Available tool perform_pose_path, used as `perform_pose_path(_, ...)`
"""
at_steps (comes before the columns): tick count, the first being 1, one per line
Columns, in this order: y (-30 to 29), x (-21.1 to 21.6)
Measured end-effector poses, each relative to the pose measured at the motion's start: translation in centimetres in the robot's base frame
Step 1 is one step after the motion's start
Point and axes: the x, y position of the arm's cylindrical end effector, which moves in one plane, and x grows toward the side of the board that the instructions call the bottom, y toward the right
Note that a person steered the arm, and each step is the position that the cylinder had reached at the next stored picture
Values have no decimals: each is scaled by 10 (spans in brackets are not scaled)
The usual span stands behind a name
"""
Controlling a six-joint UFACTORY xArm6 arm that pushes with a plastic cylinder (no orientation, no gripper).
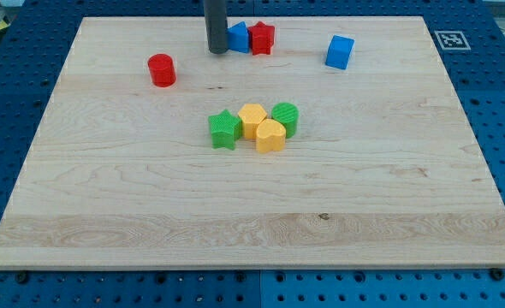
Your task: Move your arm towards top left
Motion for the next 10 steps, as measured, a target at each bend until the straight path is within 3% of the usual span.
perform_pose_path(10, -35, 0)
